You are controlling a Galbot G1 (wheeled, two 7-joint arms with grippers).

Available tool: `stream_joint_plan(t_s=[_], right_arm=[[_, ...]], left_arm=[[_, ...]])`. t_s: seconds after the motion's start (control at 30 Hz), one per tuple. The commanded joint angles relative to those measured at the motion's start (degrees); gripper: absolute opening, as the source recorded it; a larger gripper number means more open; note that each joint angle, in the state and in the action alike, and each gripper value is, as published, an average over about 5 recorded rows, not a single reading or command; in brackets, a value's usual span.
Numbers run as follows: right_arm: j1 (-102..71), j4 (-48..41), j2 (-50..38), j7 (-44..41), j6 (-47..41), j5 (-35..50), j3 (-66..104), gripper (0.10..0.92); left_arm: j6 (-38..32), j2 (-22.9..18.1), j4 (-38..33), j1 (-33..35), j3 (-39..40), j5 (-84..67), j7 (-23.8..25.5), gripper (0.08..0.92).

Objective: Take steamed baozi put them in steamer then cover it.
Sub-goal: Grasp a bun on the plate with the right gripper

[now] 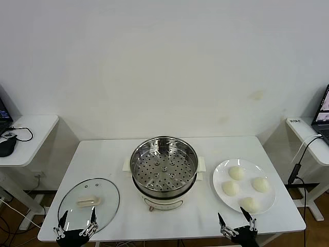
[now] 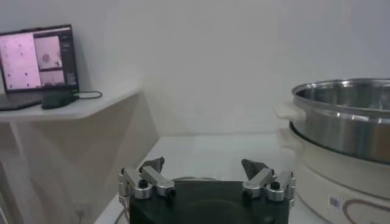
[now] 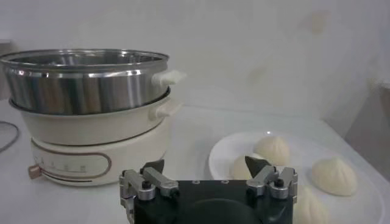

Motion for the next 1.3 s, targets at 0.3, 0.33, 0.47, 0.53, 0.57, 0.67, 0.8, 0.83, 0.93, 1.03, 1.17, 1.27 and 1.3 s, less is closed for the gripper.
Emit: stream_joint_plan(t_s=[0.3,0.33,0.47,0.53,0.57,0.67,0.8,0.83,0.93,1.03,1.17,1.27,1.3], right_arm=[[12.69,-2.24,-12.64,0.42,-8.25,-25.13,13.30,0.823],[13.89,-2.88,-14.69,-1.30,-9.18,-26.55,14.31,0.823],[18.92,-7.21,-23.57,-9.07,-11.17,-31.95,17.30,0.823],[21.71,-10.46,-27.97,-13.00,-11.27,-33.51,17.27,0.823],[23.27,-12.13,-30.20,-15.14,-11.05,-34.13,16.82,0.823],[28.79,-17.54,-37.70,-21.97,-9.81,-35.35,14.02,0.823],[38.36,-25.21,-46.73,-31.54,-5.74,-36.19,6.99,0.823],[41.26,-26.93,-48.38,-34.00,-4.48,-35.95,4.17,0.823],[50.50,-31.31,-52.39,-41.62,-2.08,-32.82,-7.05,0.823],[63.06,-35.49,-54.49,-47.65,-0.87,-28.46,-21.93,0.823],[81.83,-40.91,-54.29,-53.22,0.41,-23.92,-44.20,0.823],[93.22,-44.71,-51.98,-55.00,0.92,-21.96,-57.99,0.823],[96.04,-46.07,-50.95,-55.31,1.05,-21.72,-61.26,0.823]], left_arm=[[7.47,0.26,-3.06,-2.52,-6.86,4.13,5.21,0.823],[7.53,0.33,-3.02,-2.75,-7.33,4.25,5.73,0.823],[7.37,0.36,-2.85,-3.28,-8.02,5.07,6.70,0.823],[7.27,0.26,-2.84,-3.43,-8.03,5.85,7.30,0.823],[7.23,0.20,-2.90,-3.46,-7.98,6.23,7.60,0.823],[7.13,-0.01,-3.31,-3.52,-7.68,7.22,8.29,0.823],[7.12,-0.42,-3.72,-4.02,-7.31,8.03,8.80,0.823],[7.13,-0.54,-3.80,-4.15,-7.17,8.26,8.94,0.823],[7.12,-0.87,-3.94,-4.33,-6.82,8.91,9.27,0.823],[7.11,-1.10,-3.91,-4.41,-6.90,9.20,9.39,0.823],[7.20,-1.26,-4.02,-4.52,-7.32,9.34,9.45,0.823],[7.44,-1.12,-4.35,-4.67,-8.00,9.29,9.60,0.823],[7.56,-1.04,-4.42,-4.78,-8.30,9.22,9.66,0.823]])
